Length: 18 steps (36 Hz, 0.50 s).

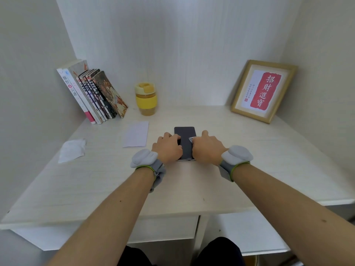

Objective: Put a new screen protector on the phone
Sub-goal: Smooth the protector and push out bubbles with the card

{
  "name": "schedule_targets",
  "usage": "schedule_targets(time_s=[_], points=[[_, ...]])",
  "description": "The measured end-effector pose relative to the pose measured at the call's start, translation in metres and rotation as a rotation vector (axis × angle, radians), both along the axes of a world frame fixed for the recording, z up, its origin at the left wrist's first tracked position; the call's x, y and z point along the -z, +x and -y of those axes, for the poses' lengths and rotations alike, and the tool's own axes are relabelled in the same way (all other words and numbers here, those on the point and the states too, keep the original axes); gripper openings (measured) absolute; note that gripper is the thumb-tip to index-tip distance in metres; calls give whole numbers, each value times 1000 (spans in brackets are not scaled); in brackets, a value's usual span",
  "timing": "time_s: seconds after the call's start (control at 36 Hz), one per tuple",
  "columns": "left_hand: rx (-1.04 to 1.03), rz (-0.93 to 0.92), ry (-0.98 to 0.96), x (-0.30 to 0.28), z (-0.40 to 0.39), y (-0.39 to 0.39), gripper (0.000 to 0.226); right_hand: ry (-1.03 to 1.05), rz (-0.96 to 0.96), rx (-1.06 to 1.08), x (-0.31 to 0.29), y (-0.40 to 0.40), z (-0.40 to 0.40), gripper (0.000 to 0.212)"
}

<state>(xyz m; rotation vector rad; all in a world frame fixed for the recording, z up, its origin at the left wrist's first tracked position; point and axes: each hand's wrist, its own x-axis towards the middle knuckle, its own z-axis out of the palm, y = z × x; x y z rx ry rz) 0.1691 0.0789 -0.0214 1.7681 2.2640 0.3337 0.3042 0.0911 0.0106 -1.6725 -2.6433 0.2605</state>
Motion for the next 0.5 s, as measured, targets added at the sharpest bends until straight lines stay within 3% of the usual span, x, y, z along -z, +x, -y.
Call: schedule_targets(time_s=[0.28, 0.5], points=[[-14, 55, 0, -2, -2, 0, 48, -18, -42, 42, 3, 0, 2, 21], [7, 67, -24, -4, -2, -1, 51, 17, -32, 79, 0, -11, -14, 30]])
